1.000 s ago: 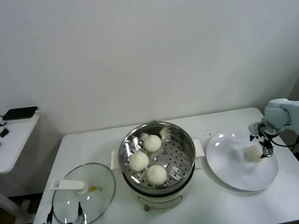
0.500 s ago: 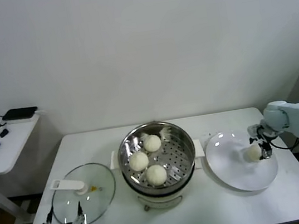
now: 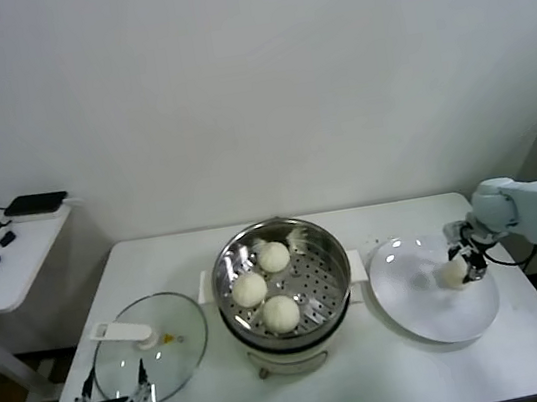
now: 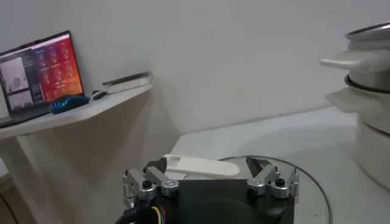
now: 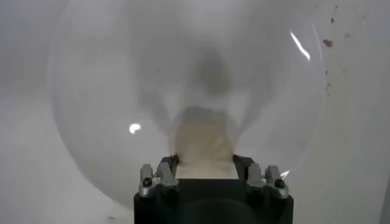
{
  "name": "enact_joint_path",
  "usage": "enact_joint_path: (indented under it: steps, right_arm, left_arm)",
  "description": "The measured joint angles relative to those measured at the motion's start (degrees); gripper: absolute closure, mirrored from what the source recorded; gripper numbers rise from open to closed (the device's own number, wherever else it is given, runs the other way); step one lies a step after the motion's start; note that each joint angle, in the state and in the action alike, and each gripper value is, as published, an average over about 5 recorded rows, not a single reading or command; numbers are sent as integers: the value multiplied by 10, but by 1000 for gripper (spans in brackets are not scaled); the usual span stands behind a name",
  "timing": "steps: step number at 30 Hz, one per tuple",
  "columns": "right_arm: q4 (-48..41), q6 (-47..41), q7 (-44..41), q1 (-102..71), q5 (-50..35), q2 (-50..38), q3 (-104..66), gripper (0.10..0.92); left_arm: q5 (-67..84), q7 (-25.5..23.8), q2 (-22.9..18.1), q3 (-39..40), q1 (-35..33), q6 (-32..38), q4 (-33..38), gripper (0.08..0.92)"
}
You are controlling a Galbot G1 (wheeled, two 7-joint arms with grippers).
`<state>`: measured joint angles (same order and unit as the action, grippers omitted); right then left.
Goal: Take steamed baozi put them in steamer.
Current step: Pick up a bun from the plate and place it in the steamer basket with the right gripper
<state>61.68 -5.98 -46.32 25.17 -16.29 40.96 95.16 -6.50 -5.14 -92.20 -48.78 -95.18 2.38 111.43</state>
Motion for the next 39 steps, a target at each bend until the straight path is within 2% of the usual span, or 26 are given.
enact_joint_path:
  steps: [24, 31, 39]
  right_arm:
    - [83, -1, -33, 165, -78, 4, 113, 387]
    - [146, -11, -45, 268, -136, 31, 171, 389]
    - [216, -32, -56, 383, -243, 85, 206, 389]
  left_arm:
    - [7, -2, 0, 2, -3, -4, 14, 177]
    - [11, -3, 0, 1, -1, -8, 19, 177]
    - [19, -5, 0, 1, -3, -13, 27, 177]
